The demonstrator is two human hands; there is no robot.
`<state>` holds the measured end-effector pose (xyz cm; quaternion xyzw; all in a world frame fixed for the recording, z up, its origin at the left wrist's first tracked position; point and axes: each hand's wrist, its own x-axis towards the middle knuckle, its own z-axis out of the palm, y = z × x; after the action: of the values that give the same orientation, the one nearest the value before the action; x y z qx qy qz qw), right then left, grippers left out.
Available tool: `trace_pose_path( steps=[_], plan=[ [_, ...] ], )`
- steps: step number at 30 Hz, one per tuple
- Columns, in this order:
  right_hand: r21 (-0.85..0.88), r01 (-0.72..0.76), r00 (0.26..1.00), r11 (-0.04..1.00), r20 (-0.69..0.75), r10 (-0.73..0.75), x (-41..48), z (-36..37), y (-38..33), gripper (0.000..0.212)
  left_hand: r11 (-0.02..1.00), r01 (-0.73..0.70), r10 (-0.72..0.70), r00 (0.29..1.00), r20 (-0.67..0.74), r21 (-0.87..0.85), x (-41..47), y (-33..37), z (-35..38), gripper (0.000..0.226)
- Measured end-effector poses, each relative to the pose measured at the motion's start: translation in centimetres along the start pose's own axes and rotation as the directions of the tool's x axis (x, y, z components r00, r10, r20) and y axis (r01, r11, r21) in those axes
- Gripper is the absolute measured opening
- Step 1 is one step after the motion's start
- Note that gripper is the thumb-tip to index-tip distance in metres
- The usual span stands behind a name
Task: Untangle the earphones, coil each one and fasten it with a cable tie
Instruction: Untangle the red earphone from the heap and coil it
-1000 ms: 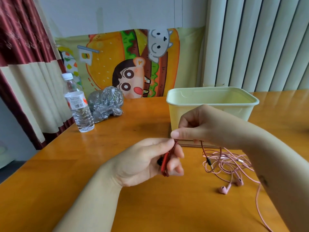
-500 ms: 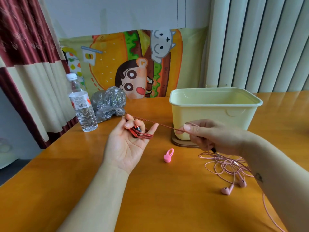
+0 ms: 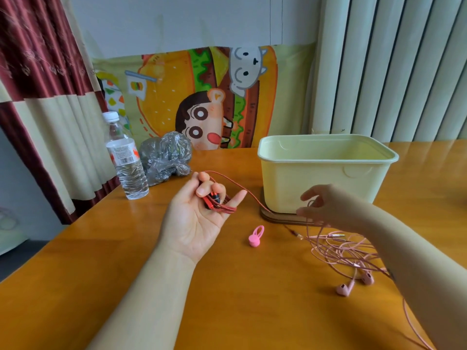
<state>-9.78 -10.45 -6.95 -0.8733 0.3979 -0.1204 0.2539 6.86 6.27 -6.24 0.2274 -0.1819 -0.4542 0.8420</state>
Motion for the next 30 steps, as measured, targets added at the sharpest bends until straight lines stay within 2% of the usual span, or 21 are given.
trace_pose_path(
  steps=[2,3,4,6,8,10,11,13,16,19,23,25,26,28,30],
  plan=[
    [-0.125,0.011,0.997,0.992,-0.075,-0.020,-0.3,-0.3,-0.5,0.054,0.999,0.037,-0.038,0.999,0.022,0.018,-0.2,-0.3,0.2,0.034],
    [-0.183,0.027,0.992,0.983,-0.118,-0.049,-0.6,-0.4,-0.9,0.056,0.998,0.054,-0.055,0.998,0.037,0.030,-0.3,-0.5,0.3,0.034],
    [-0.224,0.066,0.980,0.972,-0.170,-0.106,-0.8,-0.5,-1.4,0.054,0.996,0.074,-0.076,0.996,0.055,0.047,-0.5,-0.6,0.5,0.033],
    [-0.213,0.234,0.926,0.949,-0.249,-0.284,-1.4,-0.7,-2.7,0.046,0.989,0.118,-0.126,0.987,0.096,0.086,-0.8,-0.8,0.8,0.029],
    [-0.036,0.432,0.880,0.901,-0.200,-0.430,-2.3,-0.9,-4.4,0.047,0.977,0.165,-0.183,0.974,0.136,0.133,-1.2,-1.0,1.2,0.027],
    [0.270,0.500,0.856,0.823,-0.009,-0.517,-3.2,-0.9,-6.1,0.051,0.965,0.207,-0.235,0.954,0.187,0.159,-1.6,-1.0,1.2,0.030],
    [0.408,0.480,0.836,0.777,0.057,-0.546,-3.5,-0.8,-6.5,0.049,0.962,0.228,-0.257,0.941,0.220,0.149,-1.7,-0.9,1.1,0.029],
    [0.586,0.409,0.825,0.699,0.090,-0.558,-3.7,-0.9,-6.5,0.036,0.954,0.274,-0.299,0.909,0.292,0.124,-1.7,-0.7,0.9,0.020],
    [0.644,0.342,0.874,0.685,0.049,-0.483,-3.5,-0.5,-6.2,0.018,0.937,0.332,-0.349,0.877,0.332,0.107,-1.4,-0.6,0.5,0.018],
    [0.571,0.371,0.894,0.733,-0.005,-0.448,-3.3,0.8,-6.1,0.023,0.928,0.356,-0.373,0.871,0.318,0.114,-1.1,-0.8,0.0,0.030],
    [0.262,0.474,0.868,0.840,0.021,-0.496,-3.9,2.1,-6.6,0.031,0.942,0.236,-0.290,0.930,0.226,0.238,-0.8,-0.2,-0.1,0.039],
    [0.125,0.486,0.866,0.865,0.065,-0.496,-4.2,2.5,-7.0,0.034,0.963,0.227,-0.256,0.935,0.245,0.144,-0.6,-0.7,0.6,0.038],
    [0.073,0.499,0.859,0.864,0.093,-0.504,-4.4,2.6,-7.2,0.032,0.973,0.205,-0.222,0.955,0.195,0.104,-0.4,-0.5,0.6,0.038],
    [-0.011,0.526,0.842,0.851,0.149,-0.519,-4.8,2.2,-7.6,0.030,0.984,0.035,-0.060,0.988,0.139,0.177,-0.2,0.0,0.3,0.037],
    [-0.031,0.538,0.837,0.843,0.141,-0.529,-5.2,1.4,-7.8,0.032,0.945,-0.044,0.005,0.993,0.121,0.325,0.2,0.1,0.0,0.037]
  ],
)
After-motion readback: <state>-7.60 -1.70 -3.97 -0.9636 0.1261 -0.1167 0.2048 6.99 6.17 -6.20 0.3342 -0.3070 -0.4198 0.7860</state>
